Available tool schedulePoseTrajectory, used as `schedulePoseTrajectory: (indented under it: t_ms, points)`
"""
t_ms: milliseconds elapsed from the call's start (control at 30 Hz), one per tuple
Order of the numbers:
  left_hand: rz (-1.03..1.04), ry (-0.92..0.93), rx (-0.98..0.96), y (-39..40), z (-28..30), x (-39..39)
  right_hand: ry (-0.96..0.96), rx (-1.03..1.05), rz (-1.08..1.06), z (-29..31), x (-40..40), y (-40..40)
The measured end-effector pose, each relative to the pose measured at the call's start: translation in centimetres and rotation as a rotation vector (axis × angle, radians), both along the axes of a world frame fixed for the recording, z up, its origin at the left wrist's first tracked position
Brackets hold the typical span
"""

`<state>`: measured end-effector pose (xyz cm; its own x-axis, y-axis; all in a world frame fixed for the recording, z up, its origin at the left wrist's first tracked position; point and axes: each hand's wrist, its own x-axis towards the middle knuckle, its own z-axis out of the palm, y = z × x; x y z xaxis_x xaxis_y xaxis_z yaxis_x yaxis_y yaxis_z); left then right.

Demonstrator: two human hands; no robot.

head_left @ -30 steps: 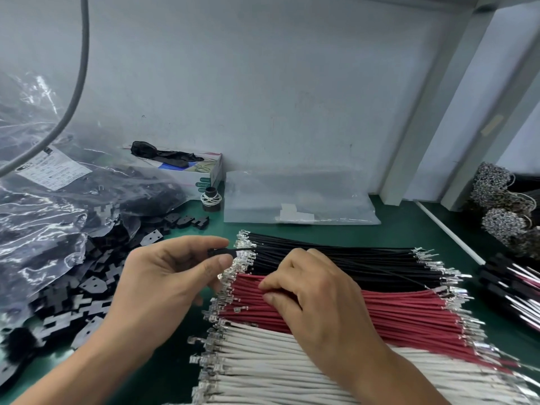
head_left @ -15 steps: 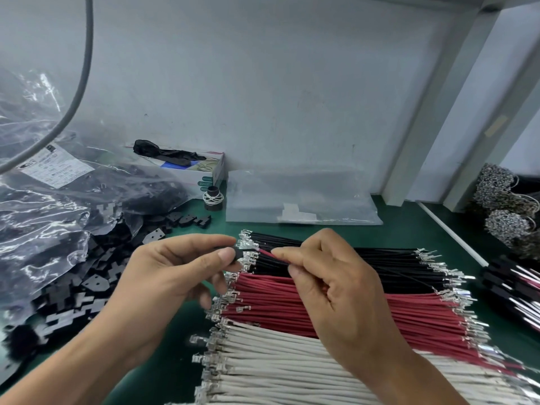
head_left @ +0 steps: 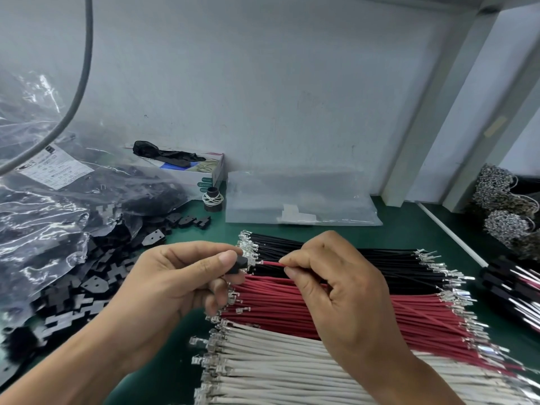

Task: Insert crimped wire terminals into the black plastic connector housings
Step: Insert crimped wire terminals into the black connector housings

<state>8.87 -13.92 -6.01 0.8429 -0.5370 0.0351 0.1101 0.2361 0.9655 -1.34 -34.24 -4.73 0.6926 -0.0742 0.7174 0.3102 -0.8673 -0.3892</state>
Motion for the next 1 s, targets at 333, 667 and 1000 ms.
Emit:
schedulePoseTrajectory:
  t_ms: [333, 667, 1000]
  points:
    - [-0.015, 0.014, -0.016, 0.1, 0.0, 0.1, -0.068, -0.131, -0.01, -0.1, 0.0, -0.2]
    - [-0.033, 0.056, -0.018, 0.0, -0.1, 0.0, -0.099, -0.116, 0.015, -0.1, -0.2, 0.2]
    - [0.111, -0.456, 0.17, -0.4, 0.3, -0.9, 0.095, -0.061, -0.03, 0.0, -0.2, 0.6]
